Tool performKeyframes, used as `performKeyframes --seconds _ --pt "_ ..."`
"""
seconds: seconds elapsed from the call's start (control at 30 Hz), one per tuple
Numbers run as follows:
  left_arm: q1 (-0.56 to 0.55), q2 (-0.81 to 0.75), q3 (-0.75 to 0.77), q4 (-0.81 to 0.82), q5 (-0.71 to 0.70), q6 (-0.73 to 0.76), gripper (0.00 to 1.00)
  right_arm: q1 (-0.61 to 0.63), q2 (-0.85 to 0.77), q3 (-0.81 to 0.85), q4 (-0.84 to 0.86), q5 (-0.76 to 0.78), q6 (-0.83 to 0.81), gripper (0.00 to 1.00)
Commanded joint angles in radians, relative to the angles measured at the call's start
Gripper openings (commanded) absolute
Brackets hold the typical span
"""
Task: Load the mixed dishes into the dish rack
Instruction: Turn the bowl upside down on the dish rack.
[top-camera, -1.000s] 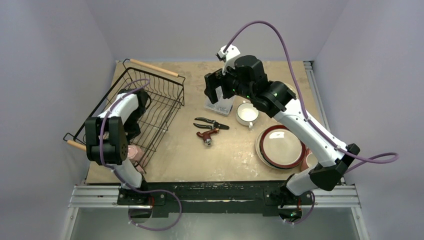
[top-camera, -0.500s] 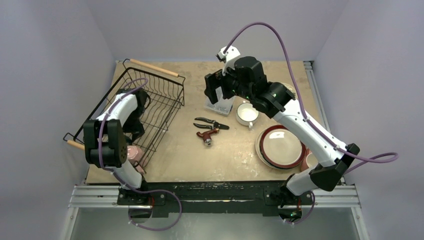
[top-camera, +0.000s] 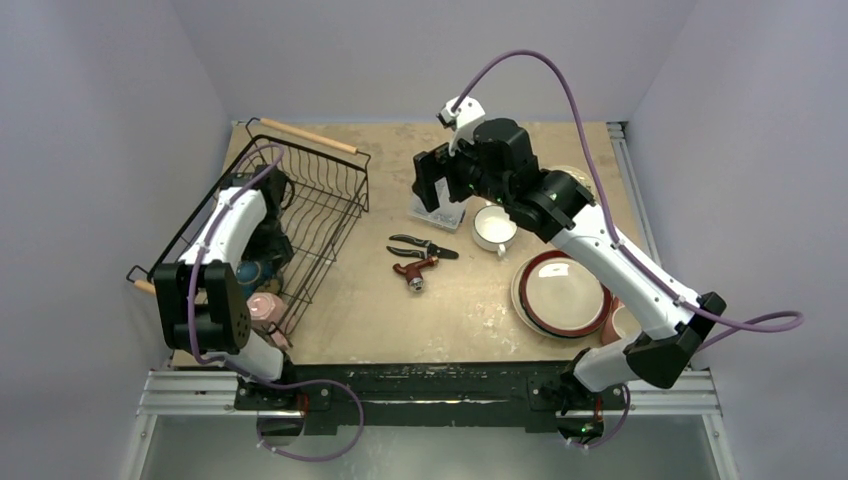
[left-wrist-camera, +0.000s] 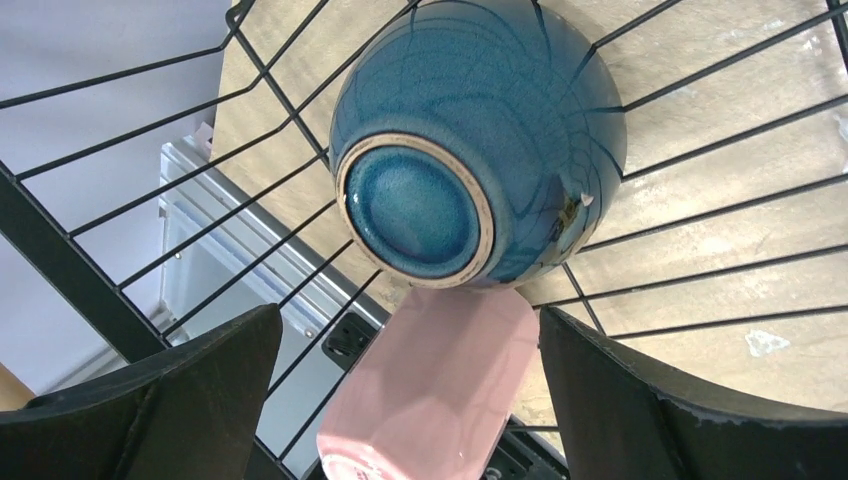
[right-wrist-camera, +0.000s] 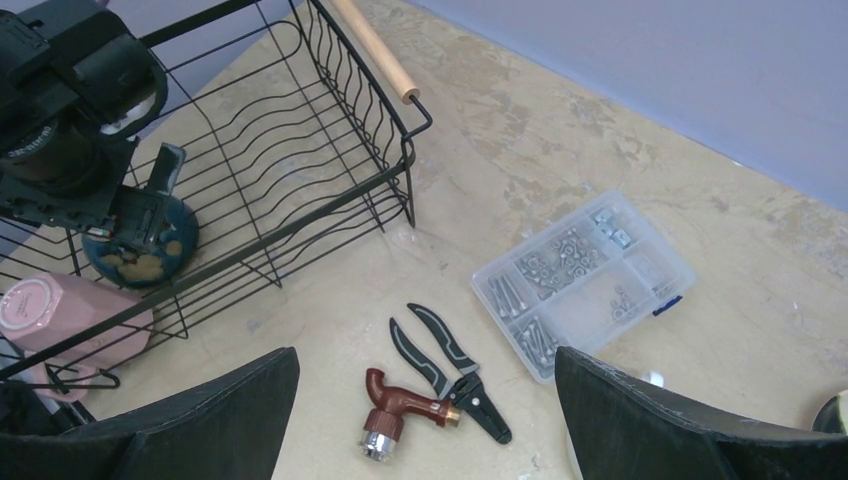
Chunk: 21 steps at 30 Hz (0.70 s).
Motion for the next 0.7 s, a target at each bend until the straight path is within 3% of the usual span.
performKeyframes --seconds 0.0,0.27,0.5,0.67 --pt "0.005 -0.078 0.028 -0.025 0.021 0.009 1.0 -0.003 -0.038 -0.021 0.063 0.032 -0.004 0.99" --pt "0.005 -0.126 0.053 0.111 0.148 0.123 0.95 -0.003 -0.064 -0.075 0.089 0.025 0.036 0.99" --pt "0.007 0.062 0.168 0.182 0.103 0.161 0.95 -0.003 -0.087 -0.059 0.067 0.024 0.027 0.99" --pt "0.016 0.192 0.215 0.161 0.052 0.178 0.82 -0.004 -0.092 -0.041 0.046 0.028 0.016 0.99"
